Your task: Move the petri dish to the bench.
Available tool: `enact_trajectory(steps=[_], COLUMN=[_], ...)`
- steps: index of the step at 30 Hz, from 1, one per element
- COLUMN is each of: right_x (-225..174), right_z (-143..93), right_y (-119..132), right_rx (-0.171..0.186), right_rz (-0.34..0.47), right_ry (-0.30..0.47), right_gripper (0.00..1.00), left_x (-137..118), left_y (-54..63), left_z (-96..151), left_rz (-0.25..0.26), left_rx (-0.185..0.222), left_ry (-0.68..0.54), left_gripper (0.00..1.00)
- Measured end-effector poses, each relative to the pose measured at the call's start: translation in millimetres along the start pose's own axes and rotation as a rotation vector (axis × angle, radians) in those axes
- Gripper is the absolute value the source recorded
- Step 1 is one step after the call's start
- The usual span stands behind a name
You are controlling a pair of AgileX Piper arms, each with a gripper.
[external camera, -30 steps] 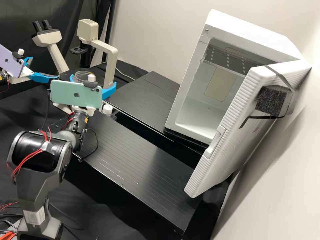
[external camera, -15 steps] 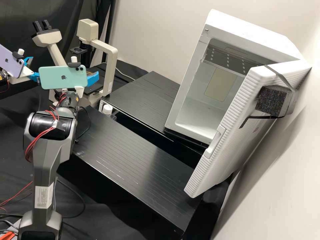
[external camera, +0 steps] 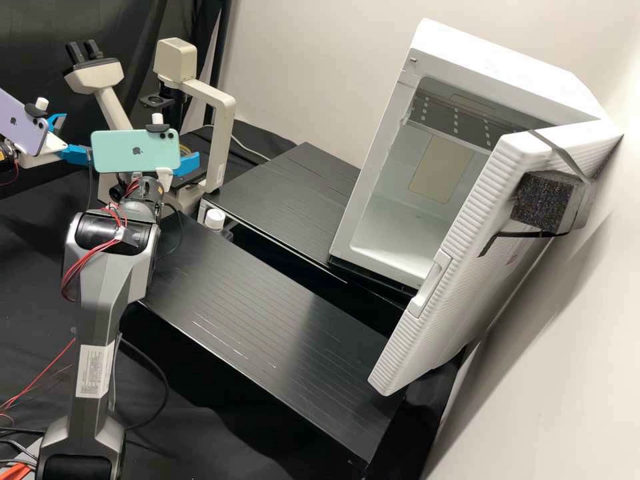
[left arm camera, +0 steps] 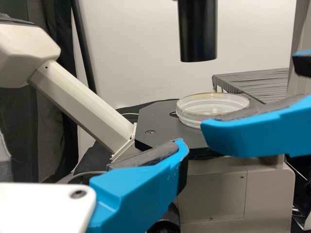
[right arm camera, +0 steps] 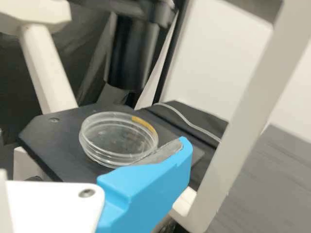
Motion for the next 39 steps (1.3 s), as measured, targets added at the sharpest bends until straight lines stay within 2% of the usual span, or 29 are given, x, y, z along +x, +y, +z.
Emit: enact_trajectory(steps=[1,3,4,6,8,14,17,19,24,27,28,31,39], right_x=[2.2,5.6,7.9,9.9,12.5,17.1,17.7,17.0,11.6,8.9,8.6,9.5,17.9], right_z=[1.3,3.7,5.6,6.6,9.8,14.5,15.2,16.1,14.3,11.1,8.3,7.4,9.2], right_y=[1.1,0.0,1.6,3.2,4.7,7.4,6.5,6.0,-1.9,-8.0,-9.6,-15.4,-32.0], right_rx=[0.023,0.045,0.071,0.093,0.140,0.238,0.253,0.275,0.318,0.293,0.268,0.246,0.196], right_rz=[-0.003,-0.015,-0.015,-0.019,-0.025,-0.026,-0.024,-0.007,0.094,0.161,0.197,0.227,0.216], right_ry=[0.000,0.001,0.008,0.018,0.025,0.028,0.029,0.024,0.032,0.046,0.059,0.061,0.031], right_gripper=[1.00,1.00,1.00,1.00,1.00,1.00,1.00,1.00,1.00,1.00,1.00,1.00,1.00], left_x=[0.0,0.0,0.0,0.0,0.0,0.0,0.0,0.0,0.0,0.0,0.0,0.0,0.0], left_y=[0.0,0.0,0.0,0.0,0.0,0.0,0.0,0.0,0.0,0.0,0.0,0.0,0.0], left_z=[0.0,0.0,0.0,0.0,0.0,0.0,0.0,0.0,0.0,0.0,0.0,0.0,0.0], left_rz=[0.000,0.000,0.000,0.000,0.000,0.000,0.000,0.000,0.000,0.000,0.000,0.000,0.000], left_rx=[0.000,0.000,0.000,0.000,0.000,0.000,0.000,0.000,0.000,0.000,0.000,0.000,0.000], left_ry=[0.000,0.000,0.000,0.000,0.000,0.000,0.000,0.000,0.000,0.000,0.000,0.000,0.000], left_gripper=[1.00,1.00,1.00,1.00,1.00,1.00,1.00,1.00,1.00,1.00,1.00,1.00,1.00])
